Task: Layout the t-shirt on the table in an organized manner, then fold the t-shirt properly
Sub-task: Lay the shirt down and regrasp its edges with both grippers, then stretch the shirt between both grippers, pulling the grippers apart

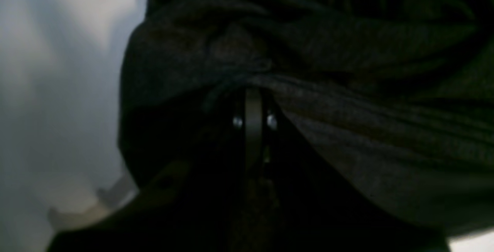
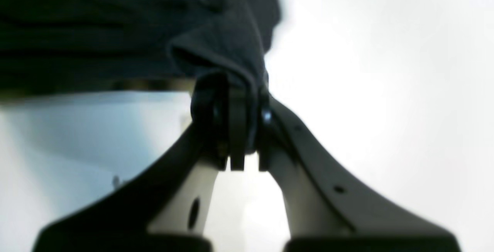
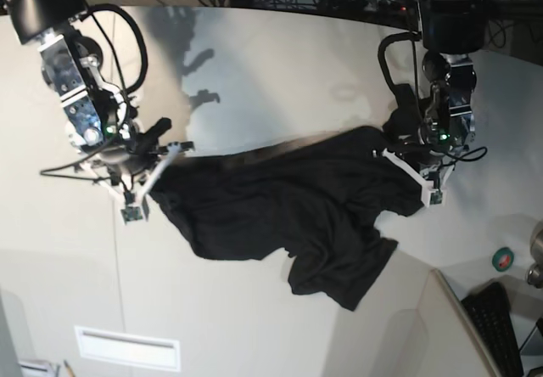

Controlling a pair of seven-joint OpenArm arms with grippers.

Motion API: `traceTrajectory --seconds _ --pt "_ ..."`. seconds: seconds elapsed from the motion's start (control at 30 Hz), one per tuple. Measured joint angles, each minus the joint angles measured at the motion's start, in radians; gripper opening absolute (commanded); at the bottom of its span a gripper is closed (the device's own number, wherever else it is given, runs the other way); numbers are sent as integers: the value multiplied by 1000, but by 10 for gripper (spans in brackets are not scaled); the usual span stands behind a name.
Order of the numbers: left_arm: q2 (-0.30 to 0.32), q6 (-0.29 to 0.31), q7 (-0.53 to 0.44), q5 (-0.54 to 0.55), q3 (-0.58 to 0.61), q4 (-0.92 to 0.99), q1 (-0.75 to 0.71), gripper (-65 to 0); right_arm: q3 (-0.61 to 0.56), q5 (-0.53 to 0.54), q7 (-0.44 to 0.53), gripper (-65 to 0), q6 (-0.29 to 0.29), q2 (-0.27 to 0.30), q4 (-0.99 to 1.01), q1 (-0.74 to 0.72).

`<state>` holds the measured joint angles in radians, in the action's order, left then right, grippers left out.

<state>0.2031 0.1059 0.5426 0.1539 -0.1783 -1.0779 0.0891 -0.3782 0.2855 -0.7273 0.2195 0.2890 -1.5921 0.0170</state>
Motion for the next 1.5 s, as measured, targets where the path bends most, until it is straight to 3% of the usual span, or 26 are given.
traceTrajectory --seconds 0.1,0.27,0.4,0.43,0.53,0.6,0.73,0.87,0.97,1.03,1.1,1.2,1.37,1.5 --pt "-1 -1 5 -2 0 0 6 -650 58 18 -11 -650 -6 -19 7 80" --pt "2 0 12 -2 0 -14 -5 -650 125 13 -7 -650 -51 -20 36 97" --pt "25 -1 47 3 -8 -110 -98 -650 124 9 -27 -650 -53 -16 -17 178" --pt "32 -1 58 5 -10 -138 -122 -650 121 21 -63 -629 -53 -20 -18 190" --pt "52 0 95 0 -11 -247 -197 -650 121 8 -97 -371 -53 -32 -79 221" --pt "50 2 103 4 -41 -317 -242 -650 128 0 -88 -317 -52 -29 -174 247" --pt "29 1 137 3 -182 -423 -318 -650 119 6 -100 -317 -55 -30 -306 288" --pt "4 -1 140 0 -216 -489 -348 -650 36 -11 -86 -318 -56 -60 -202 104" --pt "-14 11 146 8 -172 -459 -343 -650 -63 -135 -76 -338 -17 -102 -48 -16" --pt "-27 11 135 11 -169 -420 -339 -650 -124 -246 -12 -318 26 -140 36 -37" --pt "-32 3 133 -1 -179 -367 -339 -650 -151 -277 2 -311 10 -182 134 -58" --pt "-28 0 107 3 -181 -309 -340 -650 -151 -297 42 -315 -5 -221 248 -108" --pt "-28 0 97 -3 -181 -290 -330 -650 -140 -312 119 -317 8 -216 351 -145" --pt "-25 0 93 -4 -182 -285 -330 -650 -58 -296 128 -317 3 -229 425 -151"
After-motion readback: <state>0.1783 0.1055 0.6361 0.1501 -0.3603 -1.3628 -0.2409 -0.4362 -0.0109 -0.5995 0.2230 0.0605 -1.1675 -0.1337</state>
